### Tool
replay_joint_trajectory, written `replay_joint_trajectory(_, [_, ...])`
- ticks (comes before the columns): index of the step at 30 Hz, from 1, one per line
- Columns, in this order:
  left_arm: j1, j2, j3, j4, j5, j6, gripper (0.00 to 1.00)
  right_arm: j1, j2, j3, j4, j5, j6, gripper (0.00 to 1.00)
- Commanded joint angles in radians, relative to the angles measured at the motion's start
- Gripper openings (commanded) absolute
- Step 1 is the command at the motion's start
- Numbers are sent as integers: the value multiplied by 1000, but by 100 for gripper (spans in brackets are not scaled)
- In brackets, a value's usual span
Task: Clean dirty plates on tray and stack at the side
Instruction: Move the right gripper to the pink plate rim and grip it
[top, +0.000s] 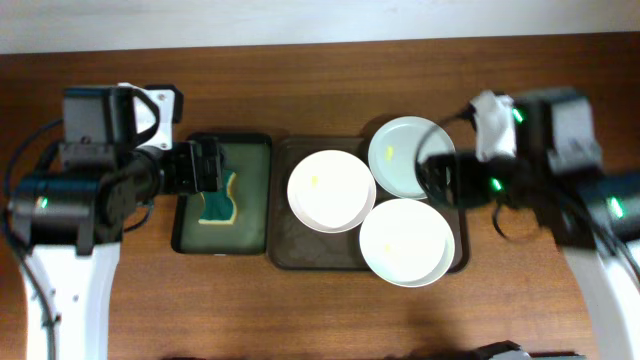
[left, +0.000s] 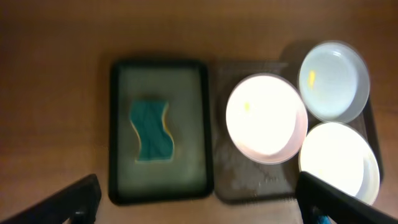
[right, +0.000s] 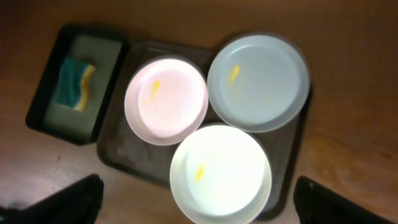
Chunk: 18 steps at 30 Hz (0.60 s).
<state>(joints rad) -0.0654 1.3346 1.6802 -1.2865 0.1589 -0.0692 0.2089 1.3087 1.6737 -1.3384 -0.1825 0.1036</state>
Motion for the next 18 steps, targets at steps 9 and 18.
replay_joint_trajectory(9, [-2, 201, 20, -98, 17, 20, 46, 11, 444, 22, -85, -95, 109, 38])
replay_joint_trajectory(18, [-2, 338, 20, -91, 17, 20, 56, 94, 668, 20, 53, -87, 153, 43])
